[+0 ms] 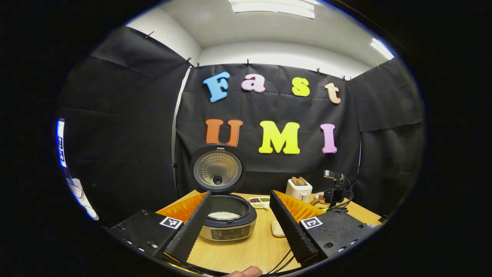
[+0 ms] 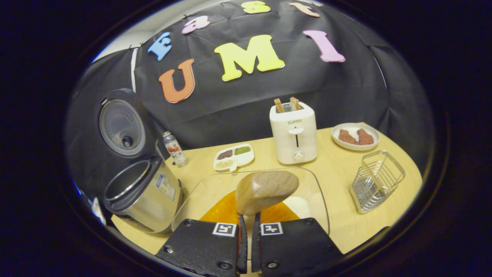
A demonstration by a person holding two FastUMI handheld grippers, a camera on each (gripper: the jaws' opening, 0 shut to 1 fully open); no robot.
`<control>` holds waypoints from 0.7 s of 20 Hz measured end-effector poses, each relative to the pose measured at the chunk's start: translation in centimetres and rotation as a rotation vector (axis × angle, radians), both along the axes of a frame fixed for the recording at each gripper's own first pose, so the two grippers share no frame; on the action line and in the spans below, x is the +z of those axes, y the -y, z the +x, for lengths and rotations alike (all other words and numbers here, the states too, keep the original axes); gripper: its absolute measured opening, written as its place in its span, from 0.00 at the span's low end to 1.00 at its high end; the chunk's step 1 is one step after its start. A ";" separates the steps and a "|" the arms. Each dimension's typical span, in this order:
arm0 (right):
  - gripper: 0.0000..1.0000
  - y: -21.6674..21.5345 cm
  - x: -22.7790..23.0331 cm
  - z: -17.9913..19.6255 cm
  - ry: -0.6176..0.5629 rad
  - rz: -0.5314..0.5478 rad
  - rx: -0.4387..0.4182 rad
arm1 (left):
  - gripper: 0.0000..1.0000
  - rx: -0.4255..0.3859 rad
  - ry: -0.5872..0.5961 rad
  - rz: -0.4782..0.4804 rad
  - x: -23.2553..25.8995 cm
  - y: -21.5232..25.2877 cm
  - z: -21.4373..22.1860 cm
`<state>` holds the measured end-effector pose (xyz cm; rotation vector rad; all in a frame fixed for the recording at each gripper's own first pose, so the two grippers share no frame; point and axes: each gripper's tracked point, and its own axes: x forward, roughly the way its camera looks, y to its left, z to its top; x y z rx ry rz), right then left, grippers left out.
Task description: Close the left gripper, press the button to open the rice cooker; take a wooden spoon from the chopstick holder with the right hand, scoop a spoonful of rice and pour it into the rice cooker, then put the wooden spoon back into the chopstick holder.
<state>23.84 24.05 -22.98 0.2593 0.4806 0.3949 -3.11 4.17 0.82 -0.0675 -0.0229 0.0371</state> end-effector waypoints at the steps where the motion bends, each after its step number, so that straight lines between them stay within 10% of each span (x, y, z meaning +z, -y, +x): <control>1: 0.10 0.0 -0.2 0.3 -0.048 0.064 0.000 | 0.96 0.001 -0.004 0.003 -0.1 0.0 0.0; 7: 0.10 2.0 0.6 1.4 -0.233 0.414 -0.045 | 0.96 0.015 -0.011 0.013 -0.2 -0.6 0.0; 14: 0.09 5.3 5.4 1.1 -0.187 0.668 -0.086 | 0.96 0.028 -0.010 0.016 0.1 -0.8 -0.3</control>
